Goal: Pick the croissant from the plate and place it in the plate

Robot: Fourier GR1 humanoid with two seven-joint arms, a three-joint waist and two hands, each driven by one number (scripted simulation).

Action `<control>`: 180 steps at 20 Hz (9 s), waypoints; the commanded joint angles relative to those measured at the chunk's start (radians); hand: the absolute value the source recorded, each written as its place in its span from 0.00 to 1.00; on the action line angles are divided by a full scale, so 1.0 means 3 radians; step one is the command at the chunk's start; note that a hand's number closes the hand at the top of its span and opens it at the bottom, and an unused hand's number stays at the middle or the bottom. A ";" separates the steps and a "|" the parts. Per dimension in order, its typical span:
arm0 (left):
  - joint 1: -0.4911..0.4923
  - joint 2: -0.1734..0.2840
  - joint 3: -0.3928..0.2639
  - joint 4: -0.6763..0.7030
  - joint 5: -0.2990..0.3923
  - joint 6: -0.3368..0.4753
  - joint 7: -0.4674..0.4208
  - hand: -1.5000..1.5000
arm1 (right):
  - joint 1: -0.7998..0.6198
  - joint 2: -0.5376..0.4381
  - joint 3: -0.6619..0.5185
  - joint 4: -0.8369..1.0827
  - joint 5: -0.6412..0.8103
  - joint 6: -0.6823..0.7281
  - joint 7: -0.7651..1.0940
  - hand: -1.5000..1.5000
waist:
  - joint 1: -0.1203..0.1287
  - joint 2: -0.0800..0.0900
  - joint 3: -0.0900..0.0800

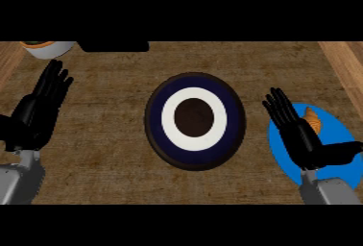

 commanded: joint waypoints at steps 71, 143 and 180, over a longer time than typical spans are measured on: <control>0.1113 -0.0177 0.0191 0.0099 -0.1455 -0.0237 -0.0655 0.50 | -0.0467 -0.0148 -0.0995 0.0739 0.3167 -0.0740 0.3439 0.00 | 0.0055 0.0004 -0.0009; 0.0912 -0.0449 0.0495 0.0295 -0.1734 -0.0563 -0.0822 0.50 | -0.1573 0.0441 0.0196 0.0052 0.3092 0.0028 0.0912 1.00 | 0.0087 0.0012 -0.0012; 0.0933 -0.0541 0.0573 0.0058 -0.1774 -0.0653 -0.0623 0.50 | -0.1535 0.0214 -0.1603 0.1949 0.0860 0.0047 -0.0709 0.00 | 0.0086 0.0023 -0.0004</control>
